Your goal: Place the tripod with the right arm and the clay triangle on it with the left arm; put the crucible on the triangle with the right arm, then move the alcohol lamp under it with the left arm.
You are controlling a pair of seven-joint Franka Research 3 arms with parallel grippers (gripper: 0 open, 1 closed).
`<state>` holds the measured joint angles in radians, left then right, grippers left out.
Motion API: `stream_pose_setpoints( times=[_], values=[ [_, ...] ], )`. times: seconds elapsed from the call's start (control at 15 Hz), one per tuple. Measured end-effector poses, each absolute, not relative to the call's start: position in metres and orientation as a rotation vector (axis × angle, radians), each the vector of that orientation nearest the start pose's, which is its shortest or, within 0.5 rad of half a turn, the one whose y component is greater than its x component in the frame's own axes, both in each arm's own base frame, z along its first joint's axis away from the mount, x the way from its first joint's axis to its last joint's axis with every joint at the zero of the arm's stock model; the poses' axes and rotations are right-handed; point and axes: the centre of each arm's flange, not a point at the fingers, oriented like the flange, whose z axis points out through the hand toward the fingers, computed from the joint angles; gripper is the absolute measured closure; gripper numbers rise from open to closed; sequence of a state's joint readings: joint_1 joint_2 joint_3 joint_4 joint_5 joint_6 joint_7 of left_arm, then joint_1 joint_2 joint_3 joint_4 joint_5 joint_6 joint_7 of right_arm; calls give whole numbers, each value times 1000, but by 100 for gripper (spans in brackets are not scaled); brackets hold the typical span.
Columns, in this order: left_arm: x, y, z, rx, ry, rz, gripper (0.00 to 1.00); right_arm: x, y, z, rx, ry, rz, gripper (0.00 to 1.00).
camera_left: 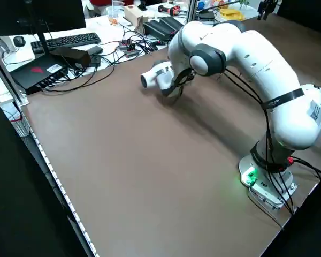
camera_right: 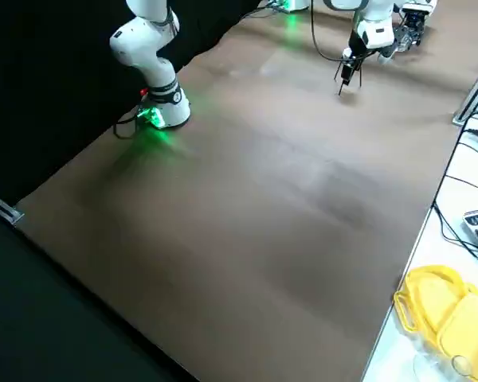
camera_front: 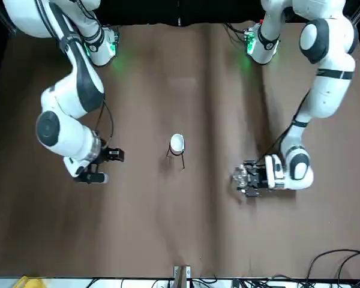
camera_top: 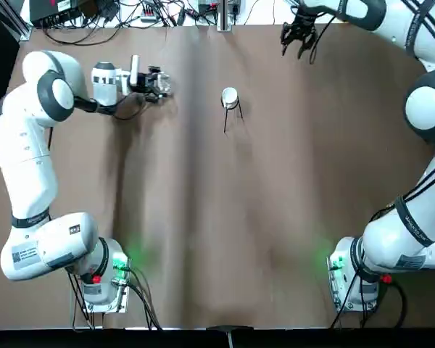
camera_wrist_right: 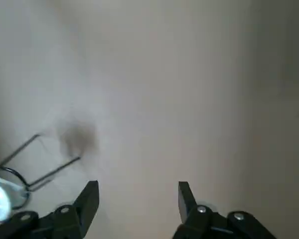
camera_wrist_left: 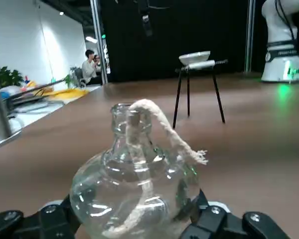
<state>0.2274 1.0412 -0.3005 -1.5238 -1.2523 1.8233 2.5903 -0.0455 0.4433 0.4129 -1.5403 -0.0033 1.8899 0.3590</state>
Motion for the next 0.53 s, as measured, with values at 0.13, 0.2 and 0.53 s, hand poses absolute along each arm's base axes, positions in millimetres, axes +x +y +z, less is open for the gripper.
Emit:
stream_pose_setpoints(
  times=[0.13, 0.2, 0.53],
  values=[
    [642, -148, 80, 1193, -1380, 1170, 18, 641, 184, 418, -3004, -19, 165, 22],
    [638, -167, 79, 1188, -1379, 1161, 18, 643, 173, 422, -3004, -26, 157, 22],
    [615, -205, 65, 1204, -1362, 1111, 19, 644, 139, 455, -3015, 7, 95, 17]
  ],
)
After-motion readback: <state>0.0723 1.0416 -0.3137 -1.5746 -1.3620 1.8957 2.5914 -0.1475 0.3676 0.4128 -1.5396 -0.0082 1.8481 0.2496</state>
